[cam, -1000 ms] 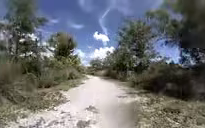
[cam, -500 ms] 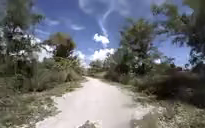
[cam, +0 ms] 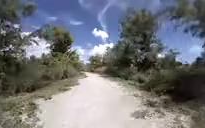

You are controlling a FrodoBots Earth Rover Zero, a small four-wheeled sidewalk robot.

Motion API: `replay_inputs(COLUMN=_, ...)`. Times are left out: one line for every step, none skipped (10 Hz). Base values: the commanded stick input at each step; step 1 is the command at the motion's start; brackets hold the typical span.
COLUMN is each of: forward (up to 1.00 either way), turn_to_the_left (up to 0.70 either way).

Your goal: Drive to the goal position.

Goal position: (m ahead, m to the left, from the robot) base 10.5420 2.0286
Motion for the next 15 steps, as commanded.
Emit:
replay_inputs(forward=0.85, turn_to_the_left=0.0)
replay_inputs(forward=0.85, turn_to_the_left=0.0)
replay_inputs(forward=0.85, turn_to_the_left=0.0)
replay_inputs(forward=0.85, turn_to_the_left=0.0)
replay_inputs(forward=0.85, turn_to_the_left=0.0)
replay_inputs(forward=0.85, turn_to_the_left=0.0)
replay_inputs(forward=0.85, turn_to_the_left=0.0)
replay_inputs(forward=0.85, turn_to_the_left=0.0)
replay_inputs(forward=0.85, turn_to_the_left=0.0)
replay_inputs(forward=0.85, turn_to_the_left=0.0)
replay_inputs(forward=0.85, turn_to_the_left=0.0)
replay_inputs(forward=0.85, turn_to_the_left=0.0)
replay_inputs(forward=0.85, turn_to_the_left=0.0)
replay_inputs(forward=0.85, turn_to_the_left=0.0)
replay_inputs(forward=0.85, turn_to_the_left=0.0)
